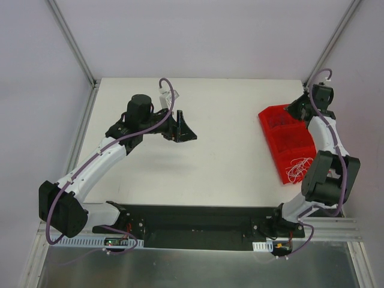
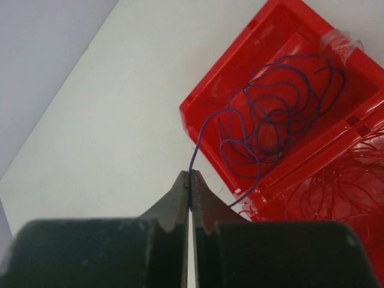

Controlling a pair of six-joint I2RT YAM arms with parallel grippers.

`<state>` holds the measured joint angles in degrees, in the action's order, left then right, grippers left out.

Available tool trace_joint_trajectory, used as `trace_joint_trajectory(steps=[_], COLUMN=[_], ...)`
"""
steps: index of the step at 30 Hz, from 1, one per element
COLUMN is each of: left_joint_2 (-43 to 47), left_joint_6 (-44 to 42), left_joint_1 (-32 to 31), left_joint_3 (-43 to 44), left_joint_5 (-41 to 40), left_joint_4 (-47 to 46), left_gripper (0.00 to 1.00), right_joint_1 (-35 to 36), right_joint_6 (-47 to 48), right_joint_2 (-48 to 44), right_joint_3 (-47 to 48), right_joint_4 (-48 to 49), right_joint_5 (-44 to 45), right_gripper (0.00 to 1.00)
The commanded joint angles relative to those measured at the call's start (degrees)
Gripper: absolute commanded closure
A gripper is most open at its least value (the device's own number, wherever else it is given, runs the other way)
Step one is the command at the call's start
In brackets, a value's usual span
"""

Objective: Untangle the cables

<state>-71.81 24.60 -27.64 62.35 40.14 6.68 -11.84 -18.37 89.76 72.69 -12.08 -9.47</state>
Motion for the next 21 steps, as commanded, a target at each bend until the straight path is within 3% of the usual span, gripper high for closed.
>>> trace_joint_trajectory(steps=[1, 12, 21], left_joint_2=[1.06, 1.5, 3.43], left_joint_6=[-0.96, -0.87, 0.71], left_joint_1=[0.83, 1.1, 1.1], left_joint_3=[-0.38, -0.38, -0.38], left_joint_5=[1.52, 1.52, 1.87], left_joint_4=[-0.97, -0.96, -0.97], left_gripper=[0.29, 0.29, 0.29], right_joint_1=[-2.31, 0.14, 1.81], right_joint_6=[-8.7, -3.0, 6.75], right_joint_2=[4.53, 15.97, 21.78], right_joint_3=[1.31, 7.82, 17.91], right_joint_4=[7.67, -3.04, -10.06], right_joint_5=[-1.07, 15.71, 16.86], right_gripper=[1.0, 1.0, 1.0])
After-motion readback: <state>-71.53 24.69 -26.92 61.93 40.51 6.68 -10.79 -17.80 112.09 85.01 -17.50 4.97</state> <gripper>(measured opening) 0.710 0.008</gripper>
